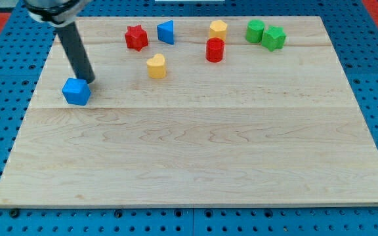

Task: Move the blue triangle towards center left

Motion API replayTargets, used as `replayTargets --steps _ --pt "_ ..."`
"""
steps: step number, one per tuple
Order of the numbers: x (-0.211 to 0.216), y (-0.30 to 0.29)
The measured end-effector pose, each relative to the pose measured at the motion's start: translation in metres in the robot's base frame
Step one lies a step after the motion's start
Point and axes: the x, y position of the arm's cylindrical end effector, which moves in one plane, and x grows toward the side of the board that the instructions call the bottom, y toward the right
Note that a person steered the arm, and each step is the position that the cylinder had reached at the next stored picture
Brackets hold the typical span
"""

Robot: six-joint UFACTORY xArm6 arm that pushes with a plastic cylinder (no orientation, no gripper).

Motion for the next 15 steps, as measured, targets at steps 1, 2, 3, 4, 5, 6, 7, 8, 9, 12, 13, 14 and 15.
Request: replayTargets --steps 1,2,3,4,5,6,7,8,9,12,13,14,15 --pt "0.000 0.007" --pt "0.000 0.007" --pt "0.007 0.043" --pt "0.021 0.116" --pt "0.014 0.215" --pt "-0.015 0.193" --pt "-0.068 0.176" --pt "-0.108 0.172" --pt "-0.123 0.225" --pt "-0.162 0.152" --pt "-0.169 0.132" --pt "-0.153 0.120" --pt "-0.115 0.110"
